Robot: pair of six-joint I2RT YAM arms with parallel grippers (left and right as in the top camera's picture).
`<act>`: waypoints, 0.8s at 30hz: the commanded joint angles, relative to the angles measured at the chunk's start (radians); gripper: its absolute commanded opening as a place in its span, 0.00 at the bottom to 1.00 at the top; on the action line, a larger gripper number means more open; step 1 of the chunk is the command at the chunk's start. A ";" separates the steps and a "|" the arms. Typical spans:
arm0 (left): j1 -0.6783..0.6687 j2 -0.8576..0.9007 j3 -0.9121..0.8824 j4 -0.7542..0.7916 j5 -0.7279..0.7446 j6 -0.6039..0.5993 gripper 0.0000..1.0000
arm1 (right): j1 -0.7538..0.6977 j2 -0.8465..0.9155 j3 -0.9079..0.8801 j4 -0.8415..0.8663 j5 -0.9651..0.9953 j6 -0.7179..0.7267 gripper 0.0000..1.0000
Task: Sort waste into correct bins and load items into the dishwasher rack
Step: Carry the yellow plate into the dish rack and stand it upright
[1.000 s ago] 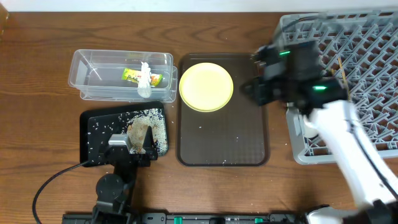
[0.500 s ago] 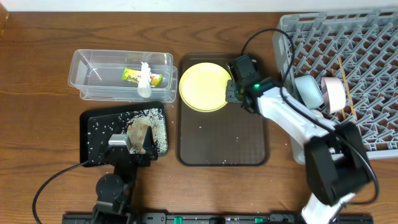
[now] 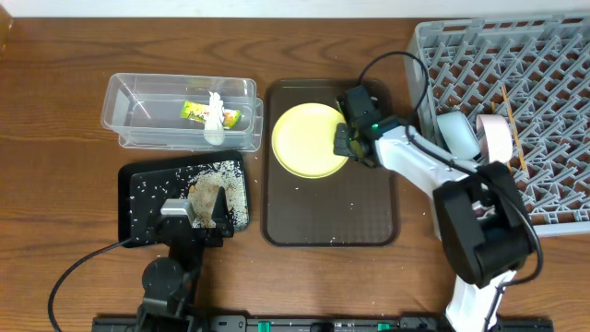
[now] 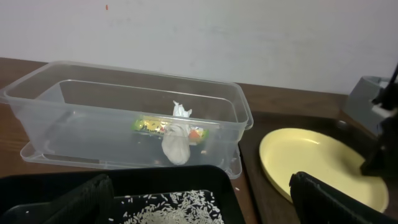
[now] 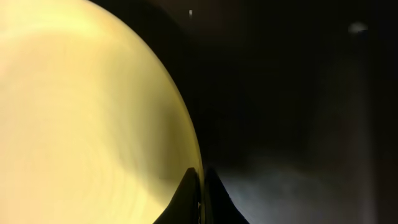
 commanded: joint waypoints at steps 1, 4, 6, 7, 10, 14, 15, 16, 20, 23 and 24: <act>0.006 -0.007 -0.032 -0.016 -0.009 -0.002 0.93 | -0.033 -0.161 -0.002 -0.019 0.028 -0.185 0.01; 0.006 -0.007 -0.032 -0.016 -0.009 -0.002 0.93 | -0.064 -0.324 -0.002 -0.062 0.177 -0.309 0.01; 0.006 -0.007 -0.032 -0.016 -0.009 -0.002 0.93 | -0.081 -0.420 -0.002 -0.082 0.311 -0.349 0.01; 0.006 -0.007 -0.032 -0.016 -0.009 -0.002 0.93 | -0.091 -0.473 -0.002 -0.091 0.394 -0.384 0.01; 0.006 -0.007 -0.032 -0.016 -0.009 -0.002 0.93 | -0.121 -0.602 -0.002 -0.097 0.643 -0.486 0.01; 0.006 -0.007 -0.032 -0.016 -0.009 -0.002 0.93 | -0.183 -0.711 -0.002 -0.103 0.921 -0.606 0.01; 0.006 -0.007 -0.032 -0.016 -0.009 -0.002 0.93 | -0.206 -0.727 -0.002 -0.101 0.969 -0.629 0.01; 0.006 -0.007 -0.032 -0.016 -0.009 -0.002 0.93 | -0.227 -0.736 -0.002 -0.097 0.998 -0.647 0.01; 0.006 -0.007 -0.032 -0.016 -0.009 -0.002 0.93 | -0.379 -0.719 -0.002 -0.041 1.031 -0.713 0.01; 0.006 -0.007 -0.032 -0.016 -0.009 -0.002 0.93 | -0.469 -0.678 -0.002 0.001 1.021 -0.745 0.01; 0.006 -0.007 -0.032 -0.016 -0.009 -0.002 0.93 | -0.494 -0.660 -0.002 0.016 1.013 -0.763 0.01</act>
